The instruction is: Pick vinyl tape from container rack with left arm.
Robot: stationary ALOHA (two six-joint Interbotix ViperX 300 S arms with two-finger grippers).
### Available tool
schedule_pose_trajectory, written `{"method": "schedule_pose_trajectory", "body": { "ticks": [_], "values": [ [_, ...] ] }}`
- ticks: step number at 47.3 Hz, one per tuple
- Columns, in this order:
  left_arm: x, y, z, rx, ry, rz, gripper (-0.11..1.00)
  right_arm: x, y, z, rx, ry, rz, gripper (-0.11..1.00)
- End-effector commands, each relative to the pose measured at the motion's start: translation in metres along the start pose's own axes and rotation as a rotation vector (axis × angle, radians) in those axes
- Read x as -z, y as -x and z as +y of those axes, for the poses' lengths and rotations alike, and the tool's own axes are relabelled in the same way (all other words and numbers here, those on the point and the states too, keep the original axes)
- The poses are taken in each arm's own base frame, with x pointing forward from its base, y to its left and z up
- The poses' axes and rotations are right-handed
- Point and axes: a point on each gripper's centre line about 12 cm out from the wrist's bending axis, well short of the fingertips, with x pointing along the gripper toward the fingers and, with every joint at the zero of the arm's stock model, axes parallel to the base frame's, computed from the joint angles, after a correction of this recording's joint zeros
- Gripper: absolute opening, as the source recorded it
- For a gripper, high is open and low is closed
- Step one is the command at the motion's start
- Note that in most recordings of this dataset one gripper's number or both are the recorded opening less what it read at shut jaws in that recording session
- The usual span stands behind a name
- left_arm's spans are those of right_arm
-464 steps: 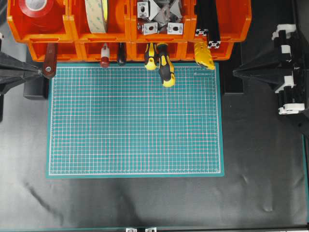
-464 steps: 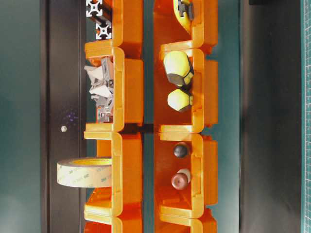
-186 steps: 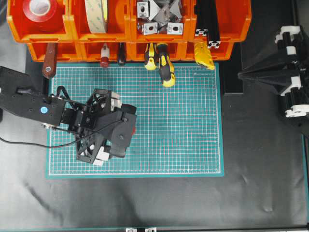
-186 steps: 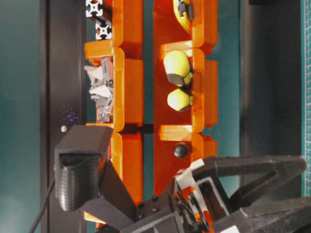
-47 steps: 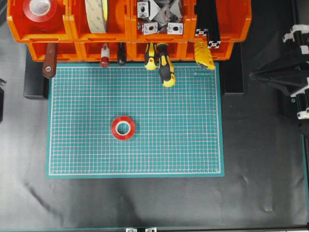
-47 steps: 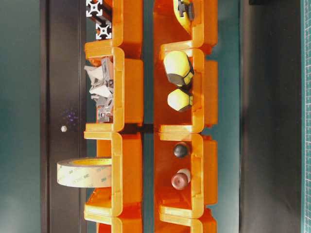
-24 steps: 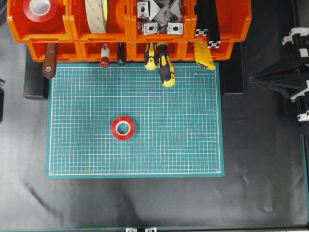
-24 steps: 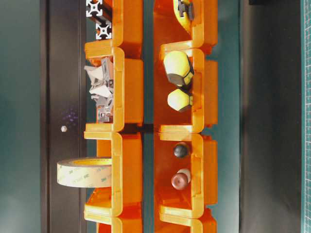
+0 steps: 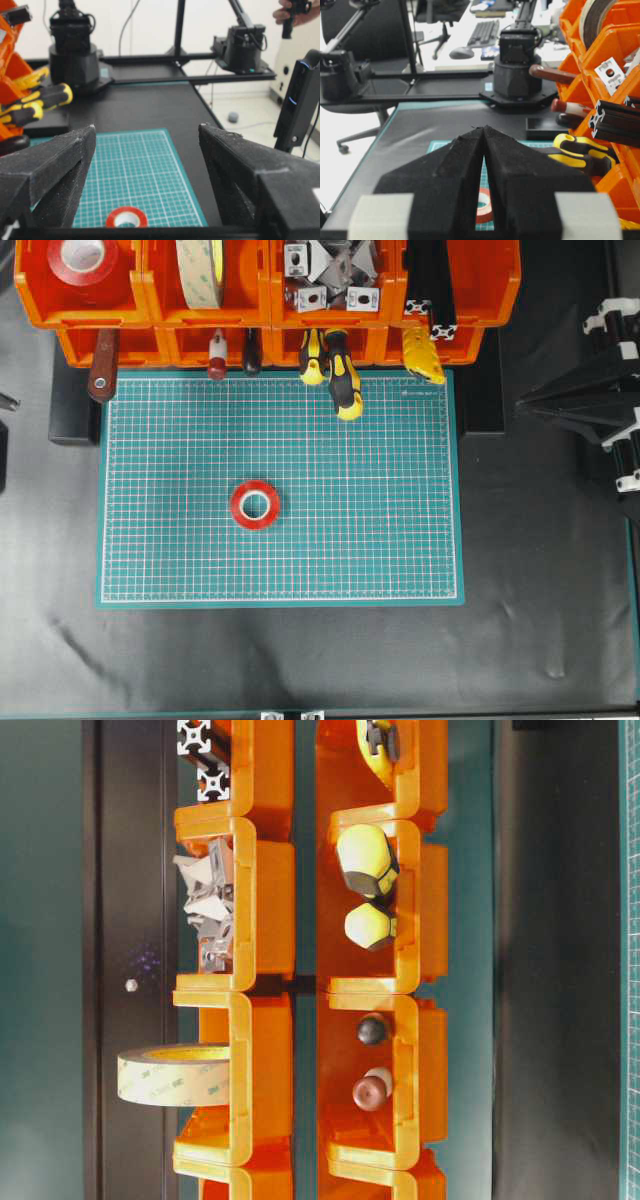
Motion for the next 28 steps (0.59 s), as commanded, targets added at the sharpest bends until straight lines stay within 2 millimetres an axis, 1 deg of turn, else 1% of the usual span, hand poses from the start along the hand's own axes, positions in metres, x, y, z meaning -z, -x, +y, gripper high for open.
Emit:
{"method": "schedule_pose_trajectory", "body": {
  "ticks": [1, 28],
  "values": [
    [-0.0019, -0.0028, 0.0004, -0.003, 0.001, 0.006, 0.79, -0.0033, -0.0022, 0.0007, -0.003, 0.001, -0.003, 0.01],
    [-0.0013, -0.0025, 0.0007, -0.006, 0.001, 0.015, 0.79, 0.0058, -0.0012, 0.0003, -0.002, -0.008, 0.02, 0.01]
  ]
}}
